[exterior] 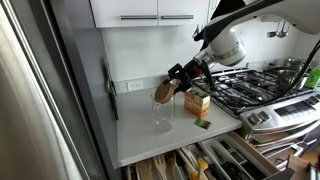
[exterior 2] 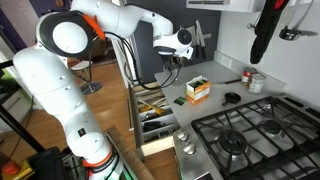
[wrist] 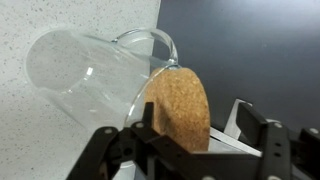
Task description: Put the lid on the glass jar
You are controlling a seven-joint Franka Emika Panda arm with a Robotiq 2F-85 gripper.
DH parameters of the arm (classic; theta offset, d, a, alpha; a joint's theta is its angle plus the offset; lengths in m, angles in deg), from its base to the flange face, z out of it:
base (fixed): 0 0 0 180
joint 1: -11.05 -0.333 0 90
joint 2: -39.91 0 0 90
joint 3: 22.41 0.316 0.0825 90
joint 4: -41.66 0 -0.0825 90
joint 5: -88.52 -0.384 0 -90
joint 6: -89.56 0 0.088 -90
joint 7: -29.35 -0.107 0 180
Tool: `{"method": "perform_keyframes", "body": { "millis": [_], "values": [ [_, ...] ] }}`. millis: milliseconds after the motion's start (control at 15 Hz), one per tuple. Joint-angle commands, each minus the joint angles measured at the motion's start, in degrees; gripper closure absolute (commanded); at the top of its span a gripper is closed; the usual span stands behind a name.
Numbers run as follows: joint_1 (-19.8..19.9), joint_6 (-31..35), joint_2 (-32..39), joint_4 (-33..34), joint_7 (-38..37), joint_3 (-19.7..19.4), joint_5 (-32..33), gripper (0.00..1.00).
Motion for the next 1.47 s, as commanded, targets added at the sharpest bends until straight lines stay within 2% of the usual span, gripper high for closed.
{"method": "perform_keyframes", "body": {
  "millis": [0,267,667,733,1067,1400],
  "values": [
    [-0.65,-0.48,-0.40,0.78,-3.39,-0.89,3.97,0.00],
    [-0.60,-0.72,-1.52,1.88,-6.47,-1.01,8.97,0.00],
    [-0.47,-2.10,-4.09,4.72,-12.65,-1.19,22.46,0.00],
    [-0.94,-0.41,-2.84,4.48,-10.04,-1.30,18.49,0.00],
    [-1.00,-0.42,-2.82,4.79,-10.45,-1.32,18.96,0.00],
    [-1.80,-2.84,-2.80,7.71,-5.11,-0.98,24.37,0.00]
  ]
}}
